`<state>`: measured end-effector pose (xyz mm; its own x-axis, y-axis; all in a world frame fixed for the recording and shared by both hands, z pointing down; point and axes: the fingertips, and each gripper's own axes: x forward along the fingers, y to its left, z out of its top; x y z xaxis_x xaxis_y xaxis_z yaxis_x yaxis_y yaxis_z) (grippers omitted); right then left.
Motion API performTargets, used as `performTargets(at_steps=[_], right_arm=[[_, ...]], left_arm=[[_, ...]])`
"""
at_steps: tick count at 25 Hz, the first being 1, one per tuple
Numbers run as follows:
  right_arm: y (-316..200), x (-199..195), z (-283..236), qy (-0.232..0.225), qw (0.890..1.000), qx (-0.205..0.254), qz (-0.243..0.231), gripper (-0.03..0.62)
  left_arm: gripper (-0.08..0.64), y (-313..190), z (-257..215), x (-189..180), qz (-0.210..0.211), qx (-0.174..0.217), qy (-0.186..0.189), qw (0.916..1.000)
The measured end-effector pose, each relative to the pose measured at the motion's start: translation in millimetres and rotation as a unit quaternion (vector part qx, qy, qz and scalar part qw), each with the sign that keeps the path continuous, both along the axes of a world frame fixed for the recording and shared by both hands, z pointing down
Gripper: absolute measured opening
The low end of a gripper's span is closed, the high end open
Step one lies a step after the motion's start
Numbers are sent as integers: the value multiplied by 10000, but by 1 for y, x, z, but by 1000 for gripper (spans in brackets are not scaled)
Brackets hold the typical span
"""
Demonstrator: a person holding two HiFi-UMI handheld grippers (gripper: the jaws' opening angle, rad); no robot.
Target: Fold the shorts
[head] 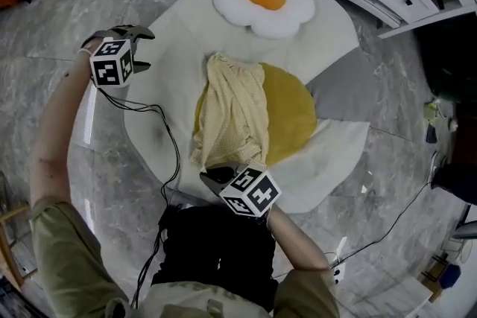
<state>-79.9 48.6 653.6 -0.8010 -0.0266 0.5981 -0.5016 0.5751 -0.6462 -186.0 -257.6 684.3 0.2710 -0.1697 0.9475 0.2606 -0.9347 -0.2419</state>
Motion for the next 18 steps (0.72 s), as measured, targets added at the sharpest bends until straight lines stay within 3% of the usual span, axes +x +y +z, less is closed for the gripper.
performTargets(at_steps=[3,6,11,12,13,14,16,18], right_arm=[[2,-20,20,296,9990,22,-319,29],[5,-41,41,557,9964,6,-638,29],[16,-69,59,670,9901,177,-1222,37],[20,-68,57,617,9889,236,-1334,109],[25,-64,50,494,9883,278,-1414,204],[31,-55,38,330,9884,324,-1449,236],[41,-21,10,111,9900,515,-1311,267],[41,29,-8,353,9916,871,-892,268]], left_arm=[[302,15,-24,-39,-52,6,-227,9997],[302,31,-36,-52,-50,87,-275,9996],[302,86,-24,-26,-134,-101,86,9998],[302,103,-17,-16,-37,-137,179,9997],[302,122,-10,-5,72,-203,274,9994],[302,143,-3,6,164,-321,381,9986],[307,188,11,32,238,-690,665,9951],[316,232,22,61,302,-987,959,9900]])
